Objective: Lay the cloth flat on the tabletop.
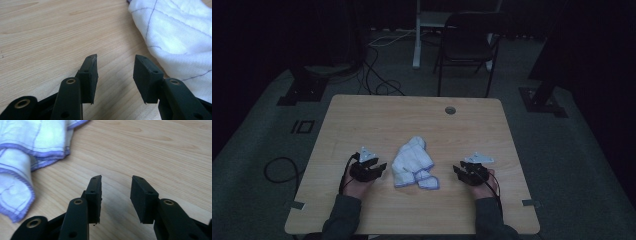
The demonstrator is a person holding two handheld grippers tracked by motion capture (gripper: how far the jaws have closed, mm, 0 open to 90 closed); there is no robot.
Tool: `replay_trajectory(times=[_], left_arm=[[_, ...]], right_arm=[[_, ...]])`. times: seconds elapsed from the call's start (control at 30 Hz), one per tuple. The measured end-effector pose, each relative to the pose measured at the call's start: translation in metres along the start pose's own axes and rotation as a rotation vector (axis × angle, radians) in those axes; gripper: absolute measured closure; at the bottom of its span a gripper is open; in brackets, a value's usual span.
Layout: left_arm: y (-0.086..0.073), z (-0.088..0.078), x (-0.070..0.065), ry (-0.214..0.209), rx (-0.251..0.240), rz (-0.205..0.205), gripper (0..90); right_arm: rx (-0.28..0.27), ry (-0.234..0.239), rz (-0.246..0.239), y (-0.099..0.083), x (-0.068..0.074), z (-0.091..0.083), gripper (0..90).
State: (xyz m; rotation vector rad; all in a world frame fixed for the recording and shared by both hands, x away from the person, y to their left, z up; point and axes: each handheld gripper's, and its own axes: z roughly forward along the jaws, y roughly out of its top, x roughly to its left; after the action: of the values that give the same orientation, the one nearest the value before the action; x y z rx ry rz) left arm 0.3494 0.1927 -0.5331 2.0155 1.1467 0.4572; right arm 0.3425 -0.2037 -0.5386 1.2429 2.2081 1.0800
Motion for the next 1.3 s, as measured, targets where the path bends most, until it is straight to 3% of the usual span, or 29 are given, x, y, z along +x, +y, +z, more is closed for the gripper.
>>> replay_trajectory(times=[0.07,0.23,0.53,1.3], left_arm=[[0.0,0.0,0.001,-0.032,-0.005,-0.023,55.0],[0.002,-0.003,-0.003,-0.039,-0.011,-0.012,55.0],[0.007,-0.009,-0.018,-0.059,-0.036,0.046,54.4],[0.024,-0.024,-0.052,-0.112,-0.085,0.132,51.7]], right_arm=[[0.0,0.004,-0.004,0.0,0.003,0.0,61.8],[-0.003,0.011,0.002,0.001,0.004,0.001,60.6],[-0.008,0.038,-0.006,0.002,0.011,0.0,60.6],[-0.012,0.09,-0.04,0.004,0.031,0.003,60.1]])
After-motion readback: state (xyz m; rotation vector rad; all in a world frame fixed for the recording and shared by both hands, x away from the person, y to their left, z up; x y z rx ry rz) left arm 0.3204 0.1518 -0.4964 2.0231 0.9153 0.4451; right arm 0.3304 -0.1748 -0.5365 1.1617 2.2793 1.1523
